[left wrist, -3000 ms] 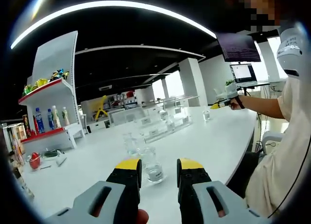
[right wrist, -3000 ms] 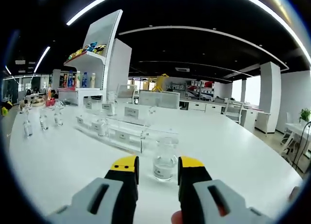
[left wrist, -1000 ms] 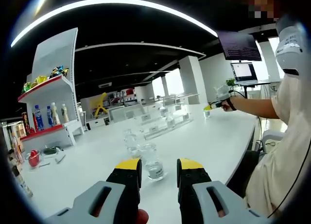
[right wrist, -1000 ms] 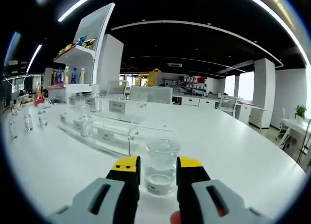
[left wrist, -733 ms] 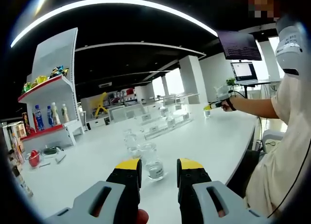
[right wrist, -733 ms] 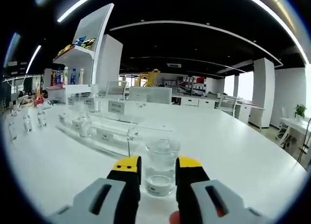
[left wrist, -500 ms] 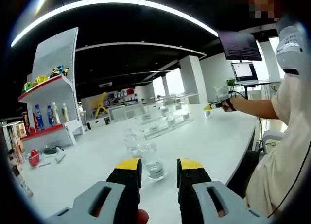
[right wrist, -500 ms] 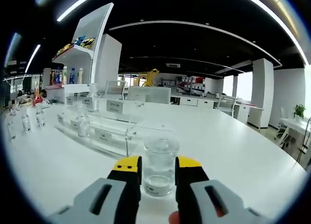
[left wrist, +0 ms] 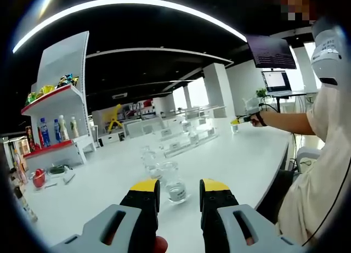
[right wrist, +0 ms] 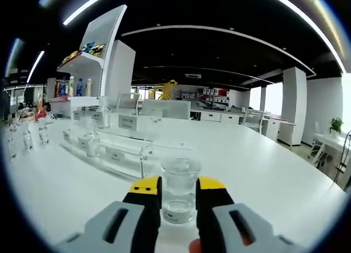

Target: Identify the label on the chemical reagent bottle, grasp the chemical reagent bottle, and place it in the designated position on the reagent rack

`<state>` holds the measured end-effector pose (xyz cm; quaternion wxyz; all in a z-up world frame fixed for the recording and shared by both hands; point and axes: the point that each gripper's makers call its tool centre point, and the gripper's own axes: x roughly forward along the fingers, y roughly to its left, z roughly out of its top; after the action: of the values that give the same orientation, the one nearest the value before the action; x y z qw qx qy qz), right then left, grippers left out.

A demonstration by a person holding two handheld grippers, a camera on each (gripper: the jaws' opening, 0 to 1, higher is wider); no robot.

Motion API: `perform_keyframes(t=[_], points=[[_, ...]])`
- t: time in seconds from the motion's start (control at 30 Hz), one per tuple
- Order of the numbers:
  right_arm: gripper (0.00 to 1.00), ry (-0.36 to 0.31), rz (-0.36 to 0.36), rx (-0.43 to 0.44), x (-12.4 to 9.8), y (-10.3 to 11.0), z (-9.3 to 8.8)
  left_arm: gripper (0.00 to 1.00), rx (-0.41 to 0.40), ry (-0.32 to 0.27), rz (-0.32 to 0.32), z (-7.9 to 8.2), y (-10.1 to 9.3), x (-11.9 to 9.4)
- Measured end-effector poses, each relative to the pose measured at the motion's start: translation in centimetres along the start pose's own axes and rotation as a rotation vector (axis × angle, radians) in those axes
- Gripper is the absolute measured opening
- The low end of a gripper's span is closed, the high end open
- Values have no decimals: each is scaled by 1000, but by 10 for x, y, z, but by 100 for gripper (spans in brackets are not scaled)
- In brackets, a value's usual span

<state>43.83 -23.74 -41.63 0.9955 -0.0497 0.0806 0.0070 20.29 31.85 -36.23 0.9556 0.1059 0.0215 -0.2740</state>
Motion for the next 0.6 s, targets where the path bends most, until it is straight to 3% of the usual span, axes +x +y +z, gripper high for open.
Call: perform_keyframes(t=[0.6], points=[[19, -84, -27, 58, -5, -2, 3, 29, 5, 0, -13, 0, -4, 2]])
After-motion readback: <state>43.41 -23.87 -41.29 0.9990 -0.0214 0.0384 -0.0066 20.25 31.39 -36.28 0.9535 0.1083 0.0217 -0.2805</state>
